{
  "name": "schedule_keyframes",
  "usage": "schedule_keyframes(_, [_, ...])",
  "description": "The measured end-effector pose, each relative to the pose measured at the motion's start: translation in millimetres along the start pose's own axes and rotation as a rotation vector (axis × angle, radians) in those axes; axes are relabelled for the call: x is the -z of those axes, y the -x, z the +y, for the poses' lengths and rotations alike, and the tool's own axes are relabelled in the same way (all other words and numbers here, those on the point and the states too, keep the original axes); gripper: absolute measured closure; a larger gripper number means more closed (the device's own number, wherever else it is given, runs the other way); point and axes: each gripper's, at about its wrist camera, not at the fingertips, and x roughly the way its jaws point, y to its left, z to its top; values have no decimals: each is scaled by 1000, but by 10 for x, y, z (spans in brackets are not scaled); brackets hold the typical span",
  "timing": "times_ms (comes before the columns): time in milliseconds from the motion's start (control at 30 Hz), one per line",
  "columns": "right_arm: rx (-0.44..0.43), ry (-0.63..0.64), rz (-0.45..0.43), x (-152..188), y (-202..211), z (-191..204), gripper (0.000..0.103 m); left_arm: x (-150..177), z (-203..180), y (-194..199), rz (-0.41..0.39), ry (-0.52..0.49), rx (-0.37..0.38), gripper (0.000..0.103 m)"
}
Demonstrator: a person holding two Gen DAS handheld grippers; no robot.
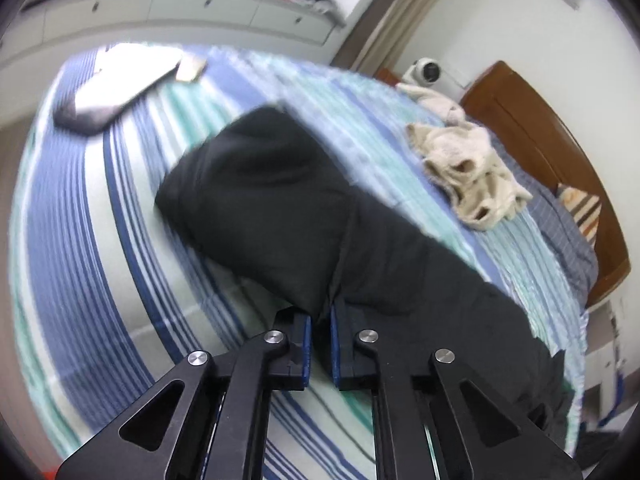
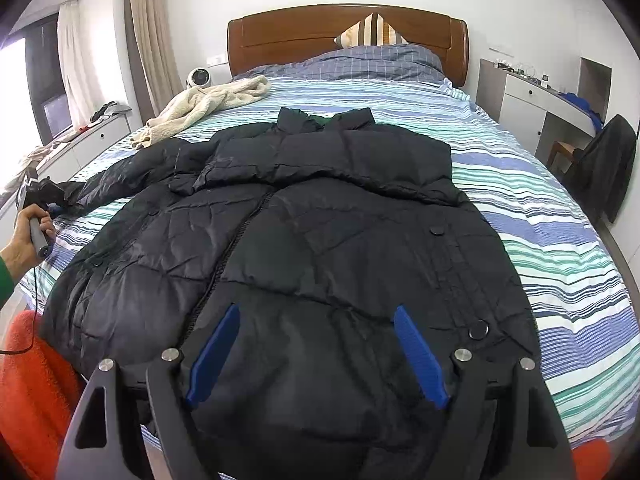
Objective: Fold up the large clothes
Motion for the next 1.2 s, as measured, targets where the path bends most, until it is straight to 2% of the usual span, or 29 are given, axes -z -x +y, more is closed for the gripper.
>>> schedule_keyframes(100, [-7, -8, -10, -14, 9, -7, 22, -64, -263, 268, -73, -89, 8, 99])
schedule_keyframes(233, [-16, -23, -31, -31, 39, -46, 22, -15, -943, 813, -203, -341, 51, 99])
schedule_keyframes(300, [-19, -34, -38, -32, 51, -71, 21, 129, -1400, 1174, -284, -508, 95, 99])
schedule_keyframes(333, [-20, -42, -42, -25, 55, -91, 22, 192, -1545, 1283, -308, -560, 111, 99])
schedule_keyframes(400, [-21, -59, -47, -17, 68, -137, 22, 466, -2023, 1611, -375, -723, 172, 99])
schedule_keyframes(500, [-21, -89, -56, -21, 93, -212, 22, 936, -2585, 1913, -428, -900, 259, 99])
schedule_keyframes(600, [-8, -117, -82, -27, 171, -318, 22, 1527, -3048, 2039, -460, -1064, 317, 99])
schedule_keyframes(667, [2, -134, -98, -24, 215, -393, 22, 1944, -3281, 2016, -467, -1174, 336, 99])
schedule_keyframes(800, [18, -179, -109, 9, 271, -558, 21, 2826, -3604, 1797, -374, -1362, 369, 99])
schedule_keyframes(900, [31, -211, -105, 50, 284, -675, 22, 3601, -3708, 1556, -318, -1528, 349, 98])
schedule_keyframes(1000, [46, -232, -100, 97, 295, -785, 22, 4052, -3732, 1350, -254, -1637, 326, 94])
schedule_keyframes(1067, [55, -236, -95, 121, 294, -840, 21, 4289, -3674, 1255, -203, -1696, 305, 87])
schedule_keyframes(1100, [58, -239, -93, 125, 293, -876, 22, 4380, -3634, 1250, -221, -1722, 287, 81])
schedule_keyframes(1133, [58, -243, -89, 115, 278, -924, 21, 4382, -3582, 1257, -249, -1729, 277, 63])
schedule_keyframes(1167, [51, -247, -86, 84, 253, -965, 21, 4382, -3522, 1340, -302, -1727, 267, 38])
schedule_keyframes(1200, [41, -252, -87, 34, 224, -1000, 22, 4346, -3474, 1430, -334, -1709, 277, 27])
